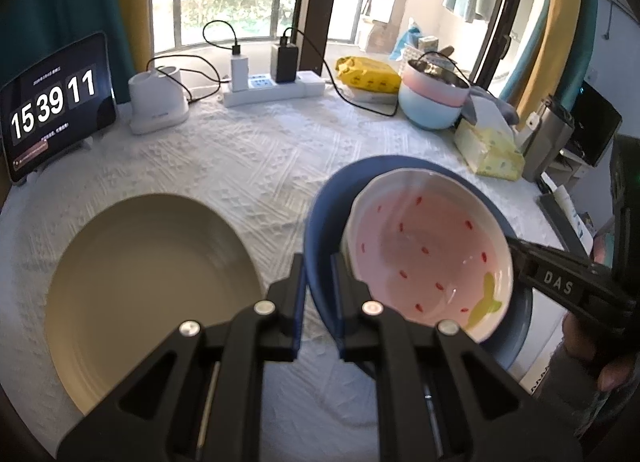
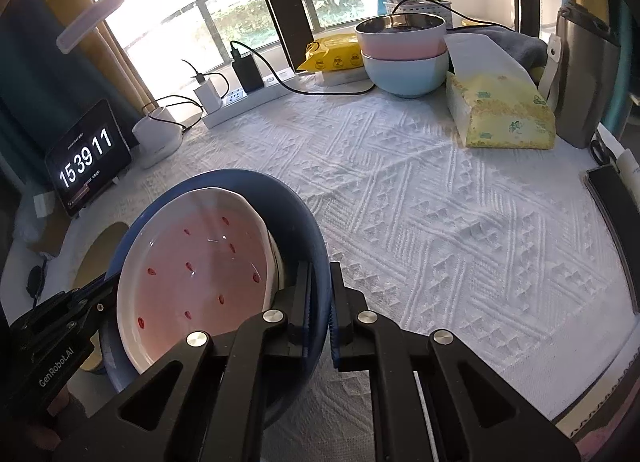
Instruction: Organize plates and bowls
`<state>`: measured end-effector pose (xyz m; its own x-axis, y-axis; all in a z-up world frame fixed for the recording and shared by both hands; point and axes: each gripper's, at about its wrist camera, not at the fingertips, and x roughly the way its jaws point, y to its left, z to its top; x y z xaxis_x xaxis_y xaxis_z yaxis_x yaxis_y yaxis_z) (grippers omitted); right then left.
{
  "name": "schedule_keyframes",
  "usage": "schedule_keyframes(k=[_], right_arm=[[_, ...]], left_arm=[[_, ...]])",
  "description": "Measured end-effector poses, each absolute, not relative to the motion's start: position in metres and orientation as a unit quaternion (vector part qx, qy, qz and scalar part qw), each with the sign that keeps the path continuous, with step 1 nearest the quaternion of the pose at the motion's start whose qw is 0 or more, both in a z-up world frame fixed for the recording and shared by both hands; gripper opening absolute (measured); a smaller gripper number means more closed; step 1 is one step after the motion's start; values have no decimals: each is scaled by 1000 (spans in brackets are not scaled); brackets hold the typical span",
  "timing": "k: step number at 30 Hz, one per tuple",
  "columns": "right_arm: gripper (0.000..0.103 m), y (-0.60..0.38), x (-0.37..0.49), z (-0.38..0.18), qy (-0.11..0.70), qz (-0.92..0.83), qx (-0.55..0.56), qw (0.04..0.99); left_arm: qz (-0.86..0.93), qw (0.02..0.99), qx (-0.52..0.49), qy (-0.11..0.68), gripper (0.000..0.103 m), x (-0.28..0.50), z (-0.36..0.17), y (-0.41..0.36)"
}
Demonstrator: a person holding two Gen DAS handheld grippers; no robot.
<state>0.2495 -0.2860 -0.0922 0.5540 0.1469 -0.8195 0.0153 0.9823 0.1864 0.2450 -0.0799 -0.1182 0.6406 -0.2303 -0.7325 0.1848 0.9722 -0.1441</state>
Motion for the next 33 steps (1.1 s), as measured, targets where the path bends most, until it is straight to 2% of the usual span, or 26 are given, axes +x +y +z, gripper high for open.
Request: schedule_keyframes(k=[18, 33], right_arm=[[9, -297, 245, -87, 468, 30, 90, 879], [9, -291, 242, -63, 451, 38, 83, 888]], left_arm=[[-127, 903, -21, 411, 10, 244, -117, -90], [-129, 912, -27, 389, 10, 237, -96, -80]])
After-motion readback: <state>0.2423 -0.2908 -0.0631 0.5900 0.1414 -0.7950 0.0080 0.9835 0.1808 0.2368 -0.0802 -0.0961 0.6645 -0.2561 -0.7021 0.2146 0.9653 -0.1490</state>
